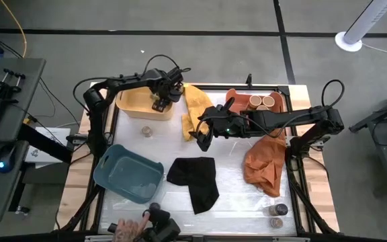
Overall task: Sort spices by type
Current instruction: Put the top black spice bottle in the yellow bin
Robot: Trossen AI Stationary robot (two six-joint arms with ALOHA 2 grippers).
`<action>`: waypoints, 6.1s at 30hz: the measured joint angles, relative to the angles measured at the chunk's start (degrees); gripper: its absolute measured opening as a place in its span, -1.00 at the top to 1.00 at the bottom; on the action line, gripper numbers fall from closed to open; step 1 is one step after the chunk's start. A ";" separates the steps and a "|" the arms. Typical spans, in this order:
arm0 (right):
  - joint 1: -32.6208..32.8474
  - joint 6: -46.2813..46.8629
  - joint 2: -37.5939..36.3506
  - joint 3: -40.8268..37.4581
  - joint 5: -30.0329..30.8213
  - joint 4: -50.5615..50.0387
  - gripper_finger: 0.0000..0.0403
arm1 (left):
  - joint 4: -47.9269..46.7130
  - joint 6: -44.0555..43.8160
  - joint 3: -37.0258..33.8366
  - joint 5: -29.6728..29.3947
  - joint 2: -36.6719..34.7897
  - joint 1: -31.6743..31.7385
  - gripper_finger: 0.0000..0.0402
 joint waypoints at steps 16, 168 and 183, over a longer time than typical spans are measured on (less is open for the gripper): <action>0.00 0.08 0.00 0.00 0.07 -1.77 -0.73 | -1.85 -8.04 -0.06 0.68 4.43 -0.38 -0.42; -9.57 9.14 8.33 -0.02 -2.90 14.43 -0.73 | 59.53 -36.26 -39.30 -23.71 -42.75 -41.39 0.24; -9.25 13.15 8.26 -0.02 -4.56 9.96 -0.73 | 60.99 -34.51 -34.93 -21.82 -37.19 -41.30 0.24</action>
